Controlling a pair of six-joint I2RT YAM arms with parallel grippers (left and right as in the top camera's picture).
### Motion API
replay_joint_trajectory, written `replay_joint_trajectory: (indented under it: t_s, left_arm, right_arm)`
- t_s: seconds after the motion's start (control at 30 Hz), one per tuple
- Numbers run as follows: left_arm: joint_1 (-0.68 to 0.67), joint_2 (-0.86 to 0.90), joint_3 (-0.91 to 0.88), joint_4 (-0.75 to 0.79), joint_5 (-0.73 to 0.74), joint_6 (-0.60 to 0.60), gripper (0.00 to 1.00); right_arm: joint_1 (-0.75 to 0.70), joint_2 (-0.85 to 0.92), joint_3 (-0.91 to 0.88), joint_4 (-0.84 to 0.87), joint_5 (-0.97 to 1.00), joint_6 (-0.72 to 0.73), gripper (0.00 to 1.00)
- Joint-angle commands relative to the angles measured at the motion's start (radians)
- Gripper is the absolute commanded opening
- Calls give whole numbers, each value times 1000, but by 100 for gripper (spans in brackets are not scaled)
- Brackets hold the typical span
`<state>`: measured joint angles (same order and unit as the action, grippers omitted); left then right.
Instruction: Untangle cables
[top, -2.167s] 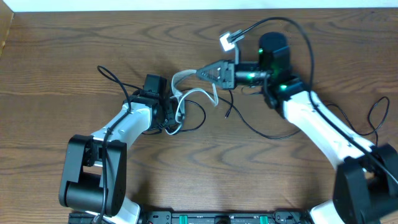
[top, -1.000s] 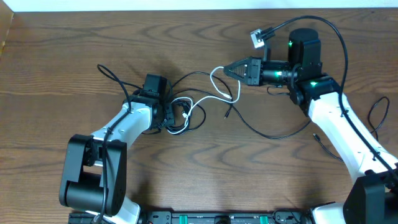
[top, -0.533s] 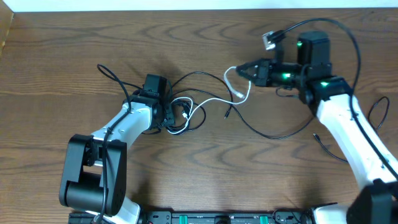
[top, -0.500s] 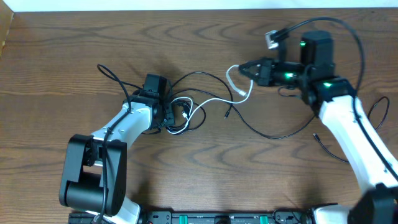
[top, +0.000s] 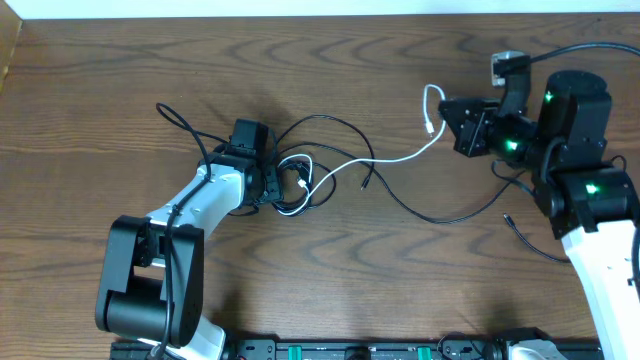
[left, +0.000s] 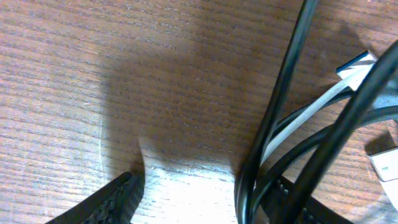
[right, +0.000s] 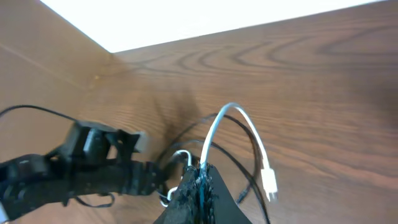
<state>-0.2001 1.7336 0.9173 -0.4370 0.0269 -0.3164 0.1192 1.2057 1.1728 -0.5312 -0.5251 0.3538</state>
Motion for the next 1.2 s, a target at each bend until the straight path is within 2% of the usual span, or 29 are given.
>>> replay_joint_trajectory:
  t_s: [0.0,0.3,0.37,0.43,0.47,0.63,0.97,1.17]
  left_arm:
    - [5,45,-22,-10,5,3,68]
    - [5,-51,57,-17,18,-3,67]
    - [5,-90,74,-16,38,-3,44]
    - [5,-127,85,-11,61,-3,12]
    - [5,-145,86,-5,76,-3,8]
    - [5,-220,86,10,168,-13,8]
    - [5,-231,87,-21,183,-40,8]
    - [39,-231,115,-23,338,-75,8]
  right_arm:
    - [0,-3,10,-43,63,-31,1]
    - [59,0,10,-190,63,-31,1]
    - [85,5,10,-207,63,-30,1]
    - [118,16,10,-212,63,-30,1]
    - [135,24,10,-212,64,-30,1]
    - [209,83,10,-204,74,-29,1]
    - [379,256,10,-201,71,-6,1]
    - [472,349,10,-184,71,-6,1]
